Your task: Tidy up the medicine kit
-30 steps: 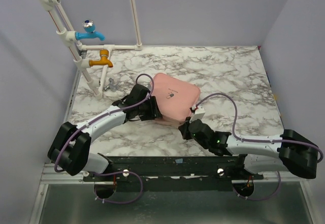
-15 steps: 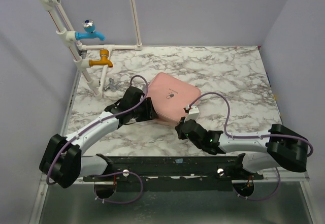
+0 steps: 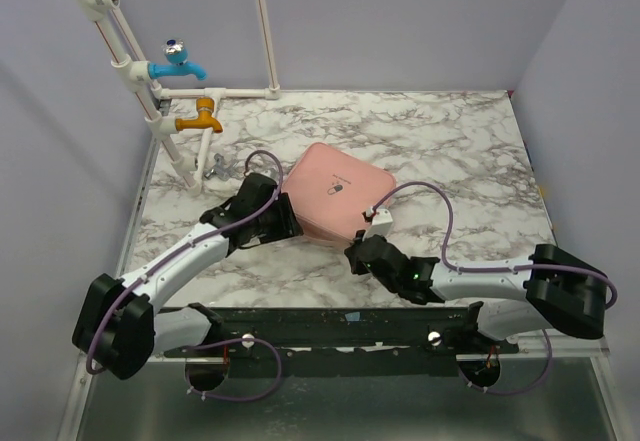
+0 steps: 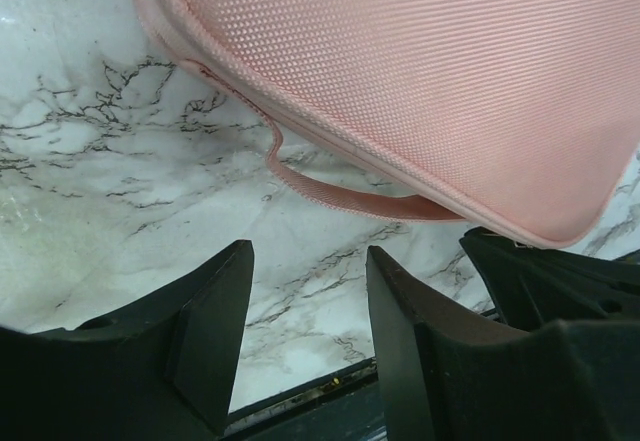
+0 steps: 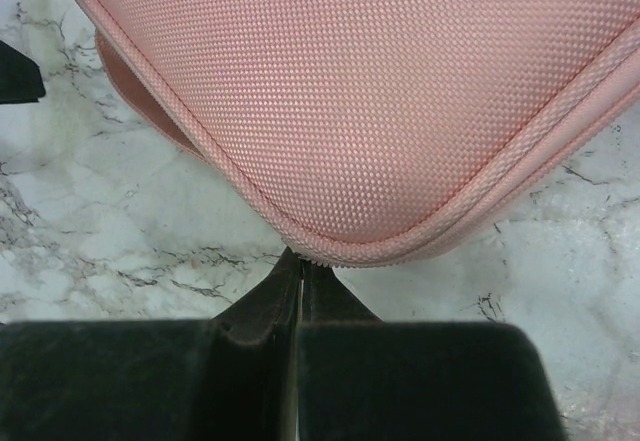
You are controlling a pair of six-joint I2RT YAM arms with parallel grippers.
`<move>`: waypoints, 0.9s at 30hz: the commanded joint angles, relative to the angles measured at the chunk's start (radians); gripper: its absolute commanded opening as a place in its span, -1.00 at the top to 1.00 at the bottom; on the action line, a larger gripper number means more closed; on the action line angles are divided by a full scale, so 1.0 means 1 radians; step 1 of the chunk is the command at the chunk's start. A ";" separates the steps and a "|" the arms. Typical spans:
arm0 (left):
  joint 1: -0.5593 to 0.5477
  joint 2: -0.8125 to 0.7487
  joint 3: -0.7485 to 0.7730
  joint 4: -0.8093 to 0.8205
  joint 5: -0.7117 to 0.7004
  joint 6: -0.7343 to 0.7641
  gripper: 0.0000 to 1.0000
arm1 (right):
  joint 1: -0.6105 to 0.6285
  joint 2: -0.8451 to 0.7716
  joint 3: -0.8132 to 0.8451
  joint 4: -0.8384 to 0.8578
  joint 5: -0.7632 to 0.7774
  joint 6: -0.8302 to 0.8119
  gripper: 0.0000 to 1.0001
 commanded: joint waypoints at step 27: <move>0.040 0.171 0.078 0.061 0.006 -0.077 0.07 | 0.012 -0.043 -0.066 -0.064 0.001 0.021 0.99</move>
